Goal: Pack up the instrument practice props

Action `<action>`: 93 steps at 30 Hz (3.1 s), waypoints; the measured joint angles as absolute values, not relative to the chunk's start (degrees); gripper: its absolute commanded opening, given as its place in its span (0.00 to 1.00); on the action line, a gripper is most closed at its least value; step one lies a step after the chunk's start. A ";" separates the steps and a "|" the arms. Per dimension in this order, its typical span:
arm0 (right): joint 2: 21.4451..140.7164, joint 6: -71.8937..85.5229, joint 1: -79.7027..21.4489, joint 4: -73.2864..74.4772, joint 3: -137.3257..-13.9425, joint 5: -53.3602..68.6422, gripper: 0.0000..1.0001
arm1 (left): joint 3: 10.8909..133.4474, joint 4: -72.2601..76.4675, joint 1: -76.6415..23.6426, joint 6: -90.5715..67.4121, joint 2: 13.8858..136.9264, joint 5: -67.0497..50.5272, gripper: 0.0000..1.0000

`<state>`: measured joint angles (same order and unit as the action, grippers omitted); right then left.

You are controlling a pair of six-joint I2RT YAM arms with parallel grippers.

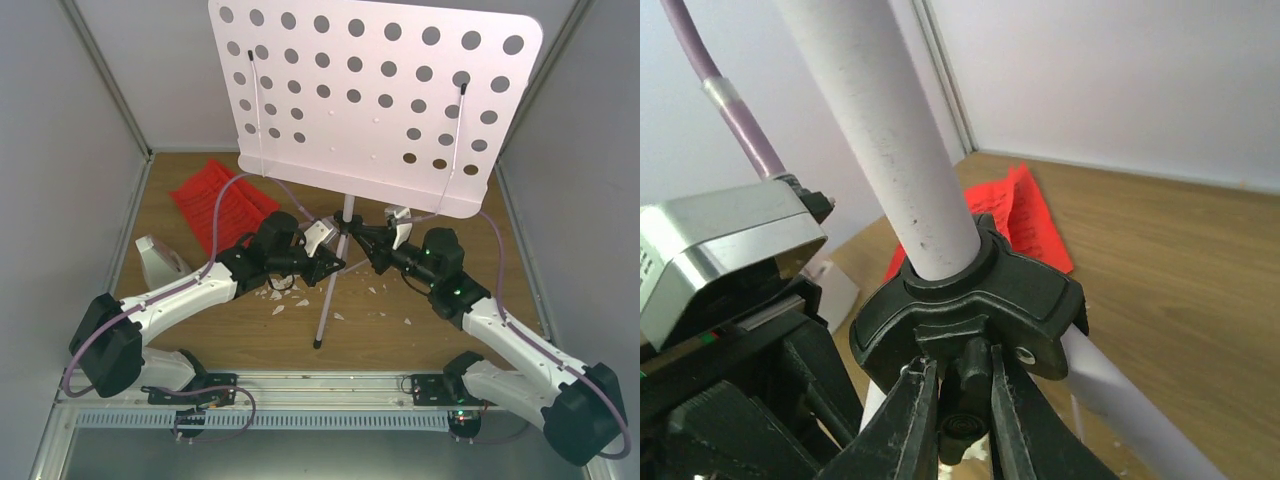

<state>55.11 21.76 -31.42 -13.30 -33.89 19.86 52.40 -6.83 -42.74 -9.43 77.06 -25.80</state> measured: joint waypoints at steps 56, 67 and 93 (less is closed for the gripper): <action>30.94 43.38 -46.26 -15.84 -19.86 -10.31 0.96 | 54.13 -8.43 -42.70 -8.16 77.93 -24.18 0.00; 41.65 71.83 -45.78 -25.58 -18.44 -2.74 0.88 | 54.13 -8.43 -42.70 -8.16 77.93 -24.18 0.00; 53.69 79.79 -37.10 -29.26 -25.80 6.35 0.65 | 54.17 -8.51 -43.00 -8.14 77.95 -24.16 0.00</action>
<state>53.69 79.79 -37.10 -29.26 -25.80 6.35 54.17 -8.51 -43.00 -8.14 77.95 -24.16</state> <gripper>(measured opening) 0.679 0.141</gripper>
